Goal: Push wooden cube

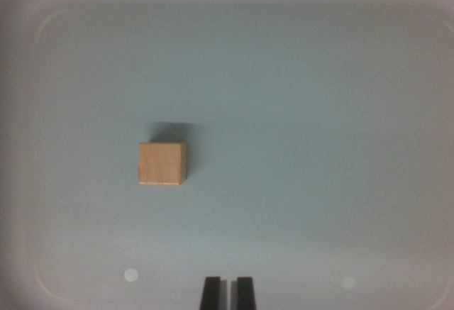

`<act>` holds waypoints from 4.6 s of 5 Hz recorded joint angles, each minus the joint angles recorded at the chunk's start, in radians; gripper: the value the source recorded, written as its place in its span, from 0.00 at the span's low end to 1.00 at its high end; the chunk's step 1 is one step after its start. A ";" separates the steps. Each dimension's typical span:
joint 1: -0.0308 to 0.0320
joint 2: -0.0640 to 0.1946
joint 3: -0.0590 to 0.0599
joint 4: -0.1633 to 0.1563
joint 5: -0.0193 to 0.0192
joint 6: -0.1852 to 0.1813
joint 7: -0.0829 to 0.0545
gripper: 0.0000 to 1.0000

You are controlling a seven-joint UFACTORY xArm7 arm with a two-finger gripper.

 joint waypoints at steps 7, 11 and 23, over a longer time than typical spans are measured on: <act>0.0034 0.006 0.003 -0.022 -0.0015 -0.027 0.006 0.00; 0.0089 0.016 0.008 -0.058 -0.0039 -0.071 0.015 0.00; 0.0368 0.064 0.033 -0.240 -0.0160 -0.293 0.063 0.00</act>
